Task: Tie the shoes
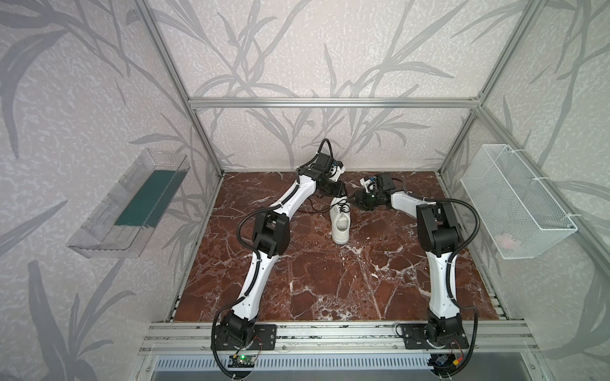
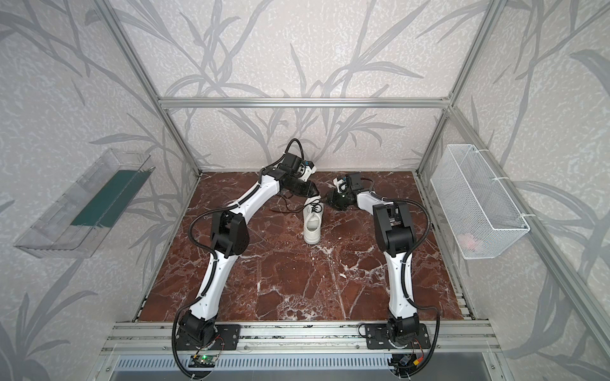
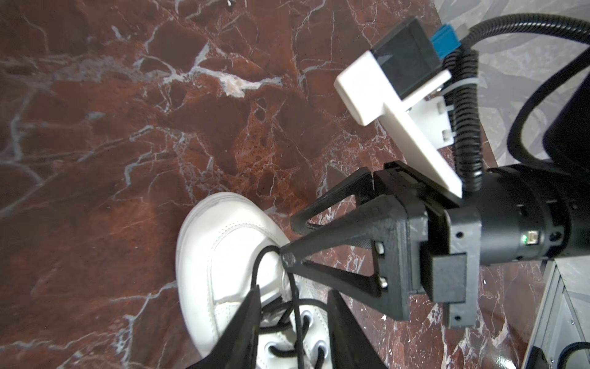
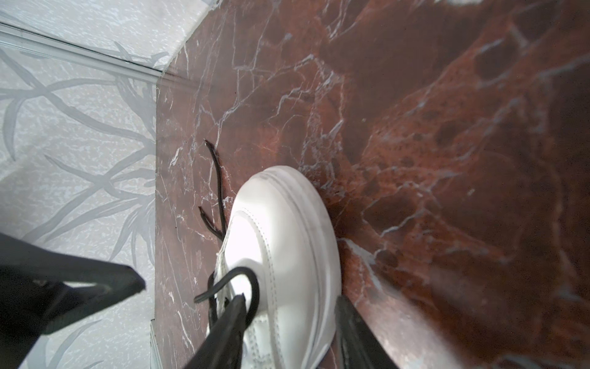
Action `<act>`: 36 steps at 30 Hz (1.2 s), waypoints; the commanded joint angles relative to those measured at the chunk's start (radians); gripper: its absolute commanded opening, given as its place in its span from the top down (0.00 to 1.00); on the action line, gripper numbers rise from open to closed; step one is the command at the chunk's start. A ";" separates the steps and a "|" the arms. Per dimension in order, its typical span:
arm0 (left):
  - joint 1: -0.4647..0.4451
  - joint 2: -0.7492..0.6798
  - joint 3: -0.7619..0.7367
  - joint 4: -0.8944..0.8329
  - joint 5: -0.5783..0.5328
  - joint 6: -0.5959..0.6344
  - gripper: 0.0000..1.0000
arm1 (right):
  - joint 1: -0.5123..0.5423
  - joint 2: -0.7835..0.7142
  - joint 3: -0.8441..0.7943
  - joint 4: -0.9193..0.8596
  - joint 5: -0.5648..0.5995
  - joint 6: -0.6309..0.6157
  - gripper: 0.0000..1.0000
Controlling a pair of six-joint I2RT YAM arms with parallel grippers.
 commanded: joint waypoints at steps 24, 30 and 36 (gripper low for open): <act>0.143 -0.031 -0.035 -0.306 0.117 1.039 0.69 | -0.045 -0.255 -0.080 -0.071 -0.082 -0.047 0.50; 0.139 0.028 0.014 -0.311 0.106 1.086 0.69 | -0.054 -0.296 -0.115 -0.098 -0.093 -0.072 0.50; 0.127 0.066 0.035 -0.305 0.087 1.084 0.69 | -0.057 -0.299 -0.127 -0.102 -0.092 -0.073 0.50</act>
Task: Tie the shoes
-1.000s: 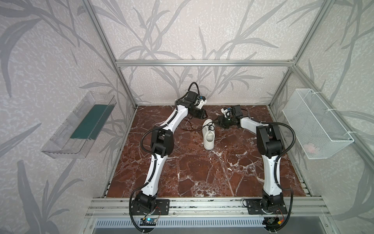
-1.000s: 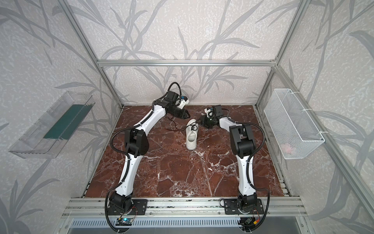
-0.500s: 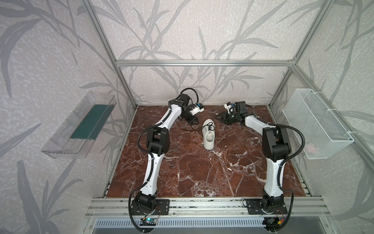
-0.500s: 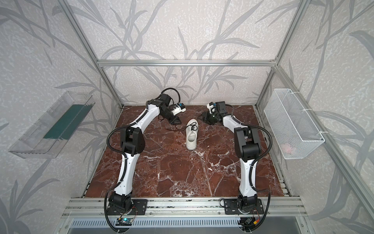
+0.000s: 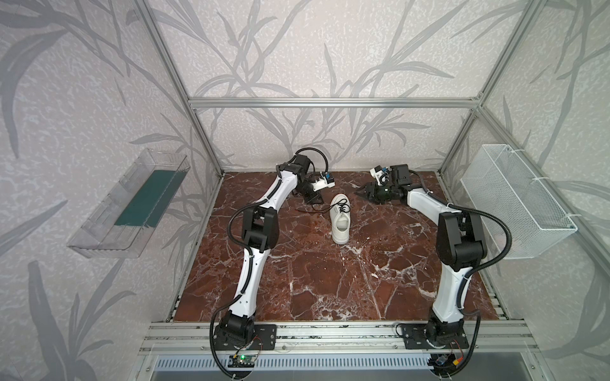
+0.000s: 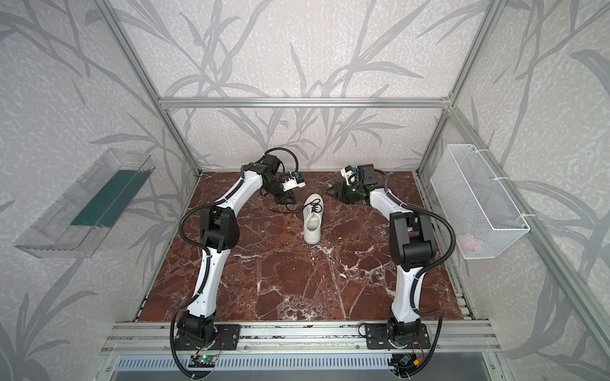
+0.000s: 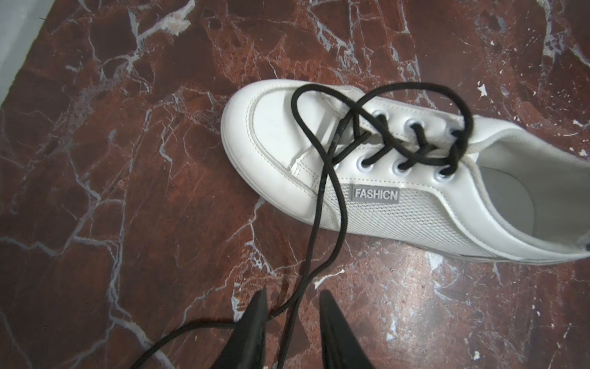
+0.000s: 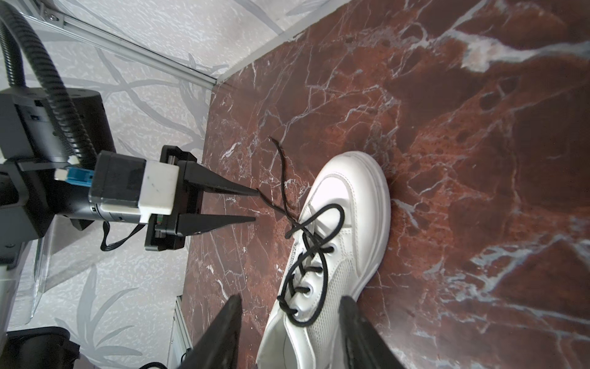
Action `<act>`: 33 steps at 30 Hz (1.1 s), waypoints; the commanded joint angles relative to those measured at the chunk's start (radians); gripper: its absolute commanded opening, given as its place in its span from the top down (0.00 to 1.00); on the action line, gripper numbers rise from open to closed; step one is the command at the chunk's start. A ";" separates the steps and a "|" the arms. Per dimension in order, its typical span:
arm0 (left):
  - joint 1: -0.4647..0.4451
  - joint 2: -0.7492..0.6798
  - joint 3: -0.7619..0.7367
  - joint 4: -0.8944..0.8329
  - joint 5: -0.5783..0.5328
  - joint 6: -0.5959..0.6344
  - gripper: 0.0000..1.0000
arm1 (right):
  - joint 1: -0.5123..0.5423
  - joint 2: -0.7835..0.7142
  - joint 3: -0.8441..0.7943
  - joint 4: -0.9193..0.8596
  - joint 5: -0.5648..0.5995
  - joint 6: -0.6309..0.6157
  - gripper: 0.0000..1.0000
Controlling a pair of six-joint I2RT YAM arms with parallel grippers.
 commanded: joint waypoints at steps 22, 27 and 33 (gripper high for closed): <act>-0.052 0.100 0.051 0.011 -0.072 0.009 0.69 | -0.013 -0.045 -0.007 -0.058 -0.026 -0.041 0.50; -0.054 0.104 0.047 0.017 -0.086 0.009 0.72 | -0.014 -0.046 -0.011 -0.055 -0.032 -0.041 0.50; -0.056 0.101 0.039 0.022 -0.084 0.012 0.86 | -0.013 -0.051 -0.017 -0.057 -0.034 -0.043 0.50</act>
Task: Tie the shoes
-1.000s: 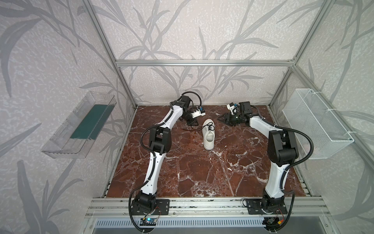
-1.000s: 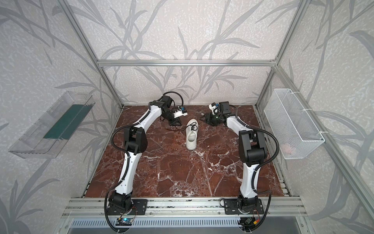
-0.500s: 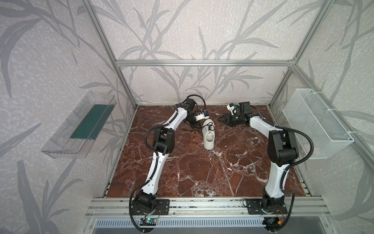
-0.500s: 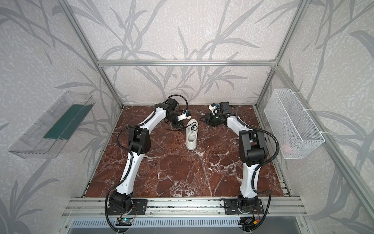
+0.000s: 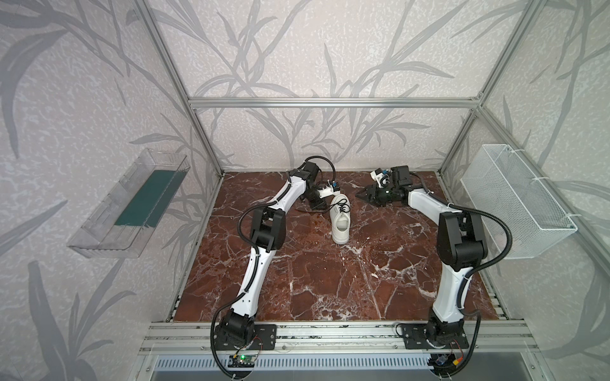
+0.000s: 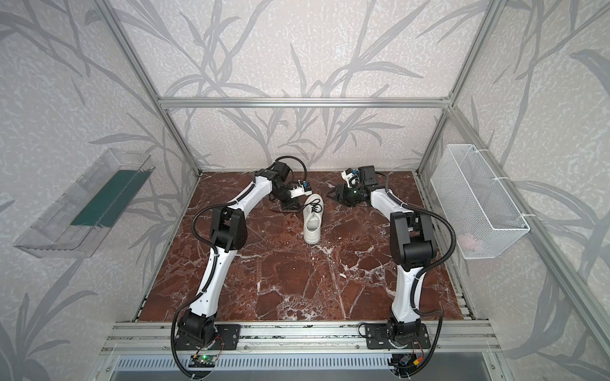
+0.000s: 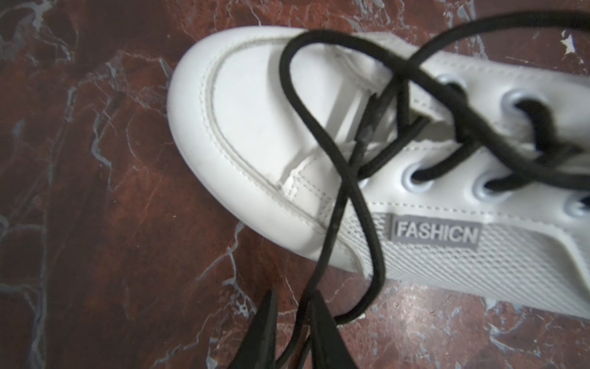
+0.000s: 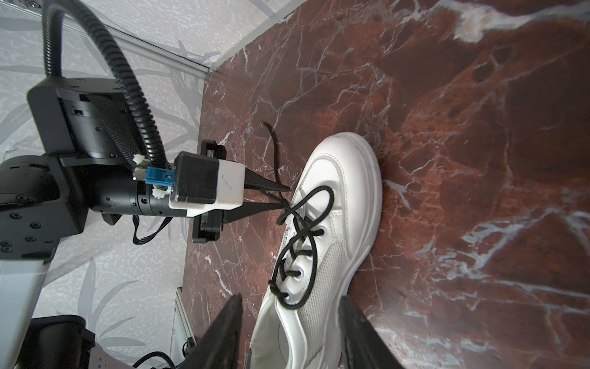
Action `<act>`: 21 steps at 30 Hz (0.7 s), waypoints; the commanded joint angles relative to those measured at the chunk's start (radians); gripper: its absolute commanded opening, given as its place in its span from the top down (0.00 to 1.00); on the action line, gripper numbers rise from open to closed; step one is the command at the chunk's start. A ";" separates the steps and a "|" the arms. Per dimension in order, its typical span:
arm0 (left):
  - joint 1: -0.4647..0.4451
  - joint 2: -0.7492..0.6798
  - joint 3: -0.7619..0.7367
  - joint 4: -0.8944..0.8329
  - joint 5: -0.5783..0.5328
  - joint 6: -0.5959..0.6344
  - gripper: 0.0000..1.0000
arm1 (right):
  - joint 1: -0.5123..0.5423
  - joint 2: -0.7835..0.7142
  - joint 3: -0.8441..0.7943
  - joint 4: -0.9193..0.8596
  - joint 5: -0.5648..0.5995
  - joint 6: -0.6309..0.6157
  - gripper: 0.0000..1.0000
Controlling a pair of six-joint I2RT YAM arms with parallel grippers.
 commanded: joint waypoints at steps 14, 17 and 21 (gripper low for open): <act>-0.017 -0.059 0.006 -0.021 -0.012 0.031 1.00 | 0.001 -0.038 -0.021 0.046 -0.034 0.070 0.53; -0.029 -0.076 0.000 -0.024 -0.026 0.038 1.00 | 0.013 0.000 -0.003 0.069 -0.058 0.120 0.59; -0.033 -0.094 -0.007 -0.035 -0.034 0.041 1.00 | 0.046 0.035 0.022 0.111 -0.062 0.152 0.76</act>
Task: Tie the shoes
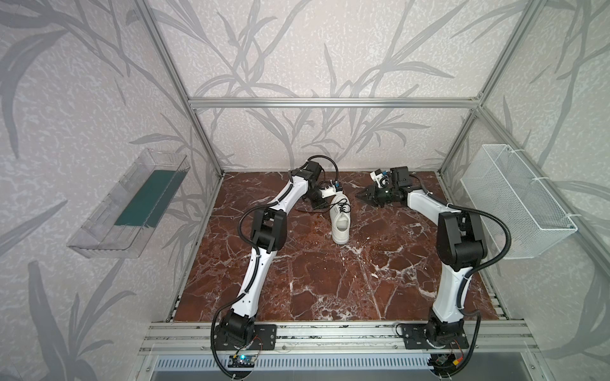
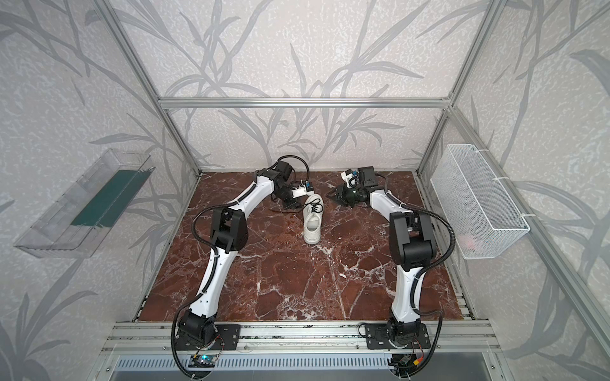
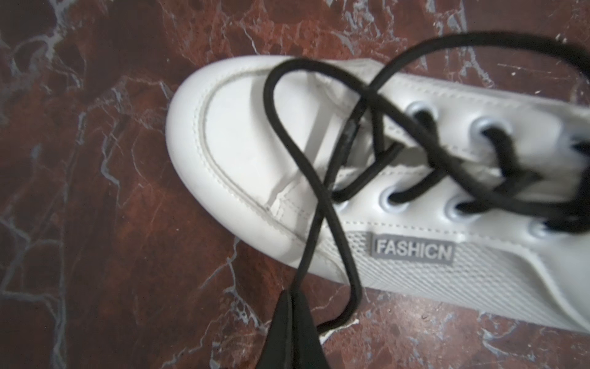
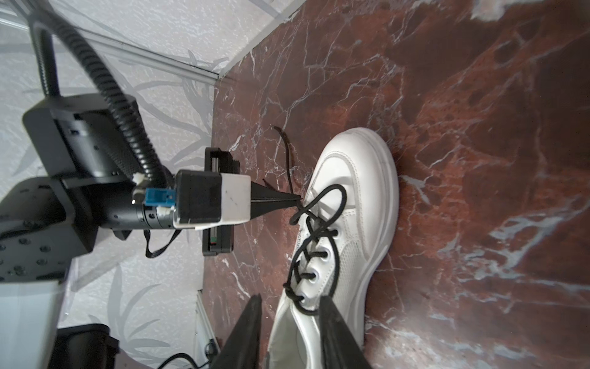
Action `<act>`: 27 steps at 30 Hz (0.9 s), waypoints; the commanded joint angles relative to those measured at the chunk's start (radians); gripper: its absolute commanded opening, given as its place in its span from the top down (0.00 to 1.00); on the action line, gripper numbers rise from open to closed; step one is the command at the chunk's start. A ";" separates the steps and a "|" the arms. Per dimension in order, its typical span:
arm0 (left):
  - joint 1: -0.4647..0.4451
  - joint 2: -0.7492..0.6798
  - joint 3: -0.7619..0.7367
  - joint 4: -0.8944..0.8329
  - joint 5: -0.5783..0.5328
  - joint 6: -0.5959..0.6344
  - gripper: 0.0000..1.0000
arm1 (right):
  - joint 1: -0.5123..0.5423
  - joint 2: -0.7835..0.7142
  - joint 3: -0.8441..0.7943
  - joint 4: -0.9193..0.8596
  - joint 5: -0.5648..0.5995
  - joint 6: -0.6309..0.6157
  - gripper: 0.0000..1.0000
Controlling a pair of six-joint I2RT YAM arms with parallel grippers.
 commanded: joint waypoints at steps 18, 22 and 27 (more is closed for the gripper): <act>-0.012 -0.158 -0.087 -0.046 -0.025 0.051 1.00 | 0.127 0.223 0.227 0.076 -0.030 0.164 0.95; -0.015 -0.159 -0.088 -0.046 -0.023 0.051 1.00 | 0.132 0.258 0.257 0.079 -0.031 0.185 0.96; -0.017 -0.164 -0.095 -0.049 -0.025 0.052 1.00 | 0.141 0.297 0.311 0.025 -0.011 0.171 0.97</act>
